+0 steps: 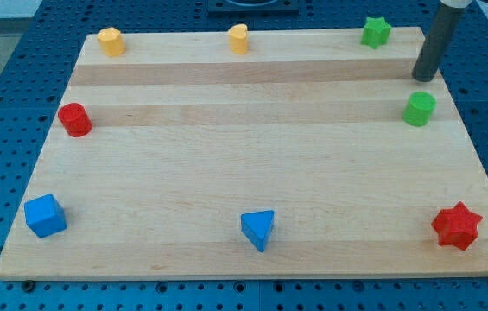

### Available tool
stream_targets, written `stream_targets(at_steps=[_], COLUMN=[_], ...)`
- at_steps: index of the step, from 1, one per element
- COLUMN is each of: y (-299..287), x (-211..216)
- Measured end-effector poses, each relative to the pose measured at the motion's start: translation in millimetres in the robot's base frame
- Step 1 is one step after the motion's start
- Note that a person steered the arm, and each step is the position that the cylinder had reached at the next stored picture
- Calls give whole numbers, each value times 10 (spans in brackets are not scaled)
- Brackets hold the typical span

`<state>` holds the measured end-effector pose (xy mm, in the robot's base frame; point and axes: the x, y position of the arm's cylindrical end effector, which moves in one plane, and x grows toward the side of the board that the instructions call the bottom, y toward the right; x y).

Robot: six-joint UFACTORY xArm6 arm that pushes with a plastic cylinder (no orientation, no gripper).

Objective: Move the green star towards the right side of the heart

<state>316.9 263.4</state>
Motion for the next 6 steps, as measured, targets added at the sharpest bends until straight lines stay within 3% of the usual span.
stream_targets(at_steps=[3, 5, 6], y=[39, 639, 639], x=[-3, -712, -1005])
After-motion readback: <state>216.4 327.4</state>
